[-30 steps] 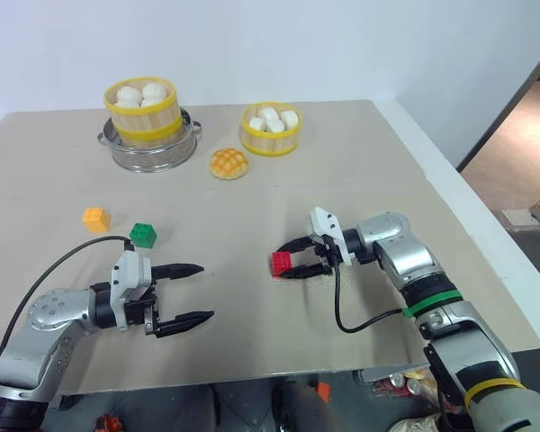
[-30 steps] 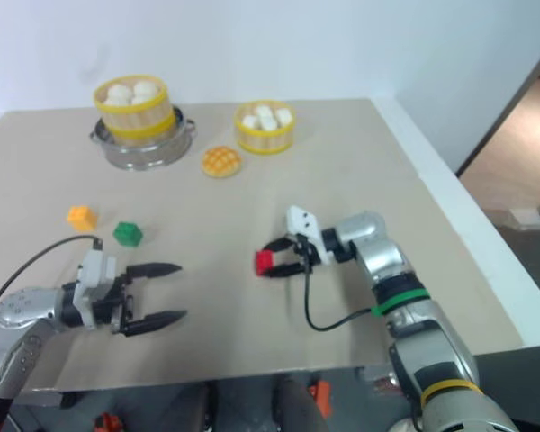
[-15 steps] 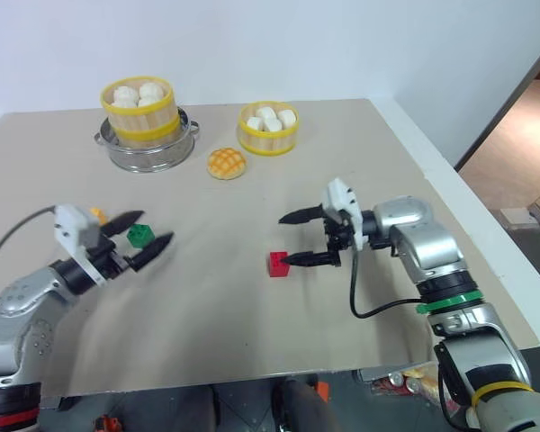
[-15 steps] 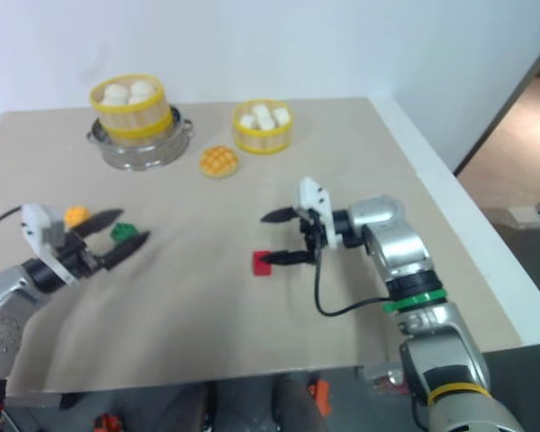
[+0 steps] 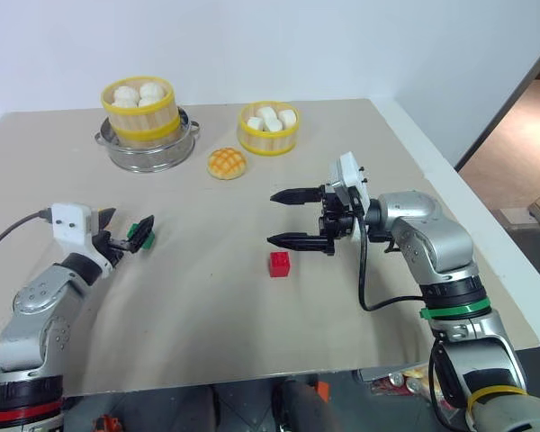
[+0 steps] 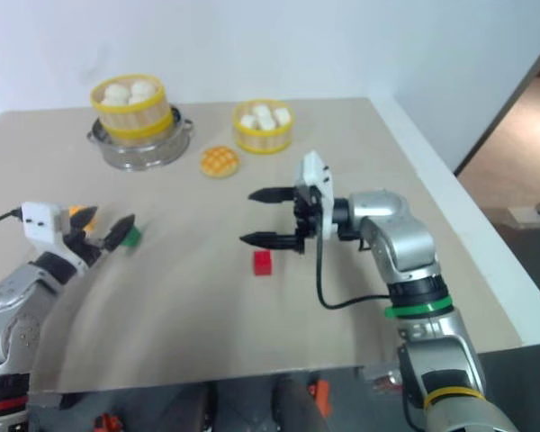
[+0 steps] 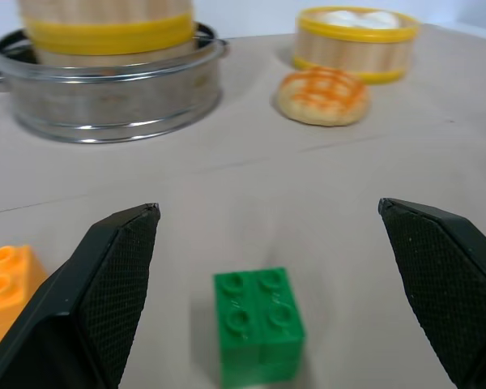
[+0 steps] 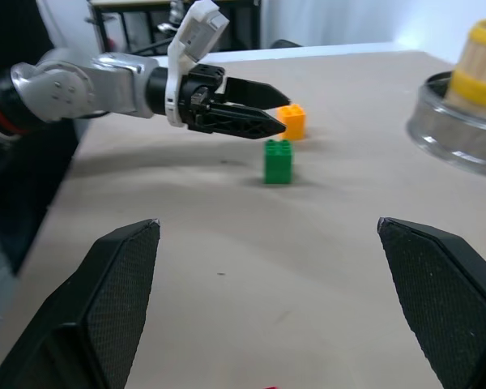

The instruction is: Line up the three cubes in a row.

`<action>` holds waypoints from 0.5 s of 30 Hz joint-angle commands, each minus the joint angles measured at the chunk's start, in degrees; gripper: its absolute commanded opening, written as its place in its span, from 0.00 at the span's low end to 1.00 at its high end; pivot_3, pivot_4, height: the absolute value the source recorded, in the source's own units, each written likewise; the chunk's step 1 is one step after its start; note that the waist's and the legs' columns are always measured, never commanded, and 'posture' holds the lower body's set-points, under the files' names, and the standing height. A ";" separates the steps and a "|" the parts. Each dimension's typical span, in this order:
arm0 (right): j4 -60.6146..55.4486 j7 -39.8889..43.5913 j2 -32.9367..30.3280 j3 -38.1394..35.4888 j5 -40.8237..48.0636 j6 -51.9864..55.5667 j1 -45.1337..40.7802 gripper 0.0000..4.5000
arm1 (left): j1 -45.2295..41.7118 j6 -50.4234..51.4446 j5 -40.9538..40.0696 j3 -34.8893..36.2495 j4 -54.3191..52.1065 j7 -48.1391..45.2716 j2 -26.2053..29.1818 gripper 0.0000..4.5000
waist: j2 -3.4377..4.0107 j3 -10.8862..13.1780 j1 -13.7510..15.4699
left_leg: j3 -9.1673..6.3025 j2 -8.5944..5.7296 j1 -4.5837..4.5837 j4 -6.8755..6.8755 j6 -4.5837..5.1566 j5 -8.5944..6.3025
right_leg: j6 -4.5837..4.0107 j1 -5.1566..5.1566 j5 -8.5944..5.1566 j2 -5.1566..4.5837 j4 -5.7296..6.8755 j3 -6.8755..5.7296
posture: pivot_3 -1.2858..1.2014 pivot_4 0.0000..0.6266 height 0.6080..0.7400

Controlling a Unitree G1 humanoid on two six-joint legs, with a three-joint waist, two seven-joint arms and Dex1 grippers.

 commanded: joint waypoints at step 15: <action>0.26 -1.55 -0.01 0.53 -3.19 -7.20 1.23 1.00 | -1.47 7.61 3.77 -3.47 3.46 3.64 -2.60 0.77 | -0.01 0.00 0.01 | -0.01 -0.01 -0.02 -0.01 0.00 0.00 | 0.02 -0.02 0.01 0.00 0.00 0.00 | 0.52 0.24 1.00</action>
